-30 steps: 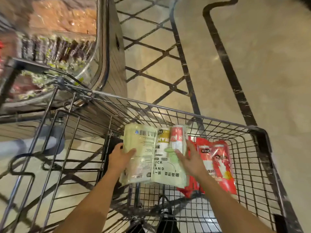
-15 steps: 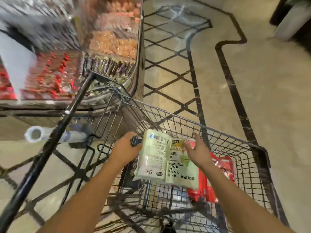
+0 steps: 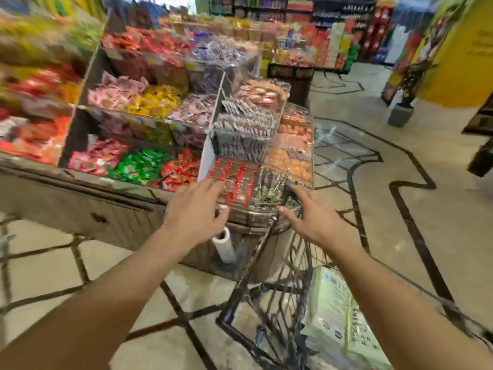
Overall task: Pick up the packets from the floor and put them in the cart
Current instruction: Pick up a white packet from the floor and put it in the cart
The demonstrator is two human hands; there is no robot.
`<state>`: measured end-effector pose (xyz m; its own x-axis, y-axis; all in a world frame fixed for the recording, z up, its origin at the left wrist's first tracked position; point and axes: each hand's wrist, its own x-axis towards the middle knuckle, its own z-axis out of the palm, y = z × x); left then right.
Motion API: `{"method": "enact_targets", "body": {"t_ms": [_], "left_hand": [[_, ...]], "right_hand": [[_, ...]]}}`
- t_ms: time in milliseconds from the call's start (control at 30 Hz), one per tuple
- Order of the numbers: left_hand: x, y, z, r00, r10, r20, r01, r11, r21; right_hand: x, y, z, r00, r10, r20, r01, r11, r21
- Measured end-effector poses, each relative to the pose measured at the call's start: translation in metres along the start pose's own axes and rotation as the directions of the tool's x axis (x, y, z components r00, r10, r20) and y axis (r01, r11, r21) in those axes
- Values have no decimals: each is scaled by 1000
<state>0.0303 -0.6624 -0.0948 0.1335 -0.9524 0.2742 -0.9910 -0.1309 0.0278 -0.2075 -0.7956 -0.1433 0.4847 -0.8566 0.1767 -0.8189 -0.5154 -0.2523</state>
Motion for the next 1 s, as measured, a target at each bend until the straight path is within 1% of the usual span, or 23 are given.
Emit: {"method": "enact_targets", "body": {"t_ms": [100, 167, 300, 400, 500, 600, 700, 800, 867, 900, 1000], "left_hand": [[-41, -92, -44, 989, -146, -18, 147, 985, 86], [-73, -150, -69, 966, -256, -35, 258, 959, 118], [-138, -256, -103, 878, -472, -78, 478, 869, 126], [-188, -329, -114, 791, -600, -119, 611, 781, 127], [-231, -400, -114, 677, -729, -98, 724, 638, 261], [-263, -473, -111, 561, -823, -88, 804, 516, 293], [-282, -546, -116, 459, -883, -102, 870, 423, 252], [-298, -611, -125, 342, -930, -136, 922, 305, 239], [-309, -648, -128, 263, -952, -160, 953, 229, 200], [-314, -666, -128, 233, -958, -170, 964, 205, 168], [-329, -716, -124, 173, -963, -205, 983, 155, 101]], "right_hand": [[30, -99, -3, 990, -143, -17, 143, 990, -7], [49, -163, 2, 968, -250, -21, 250, 968, -3], [84, -290, 24, 896, -442, -35, 443, 896, 18], [107, -384, 53, 837, -547, -21, 548, 837, 19], [130, -474, 92, 777, -629, 3, 627, 775, 80], [156, -562, 131, 702, -712, 6, 707, 698, 117], [186, -645, 161, 633, -773, 41, 761, 631, 151], [220, -722, 184, 571, -816, 89, 797, 577, 180], [243, -771, 198, 539, -836, 102, 813, 548, 196], [253, -794, 205, 526, -844, 106, 819, 537, 203], [275, -861, 232, 489, -866, 100, 843, 499, 199]]}}
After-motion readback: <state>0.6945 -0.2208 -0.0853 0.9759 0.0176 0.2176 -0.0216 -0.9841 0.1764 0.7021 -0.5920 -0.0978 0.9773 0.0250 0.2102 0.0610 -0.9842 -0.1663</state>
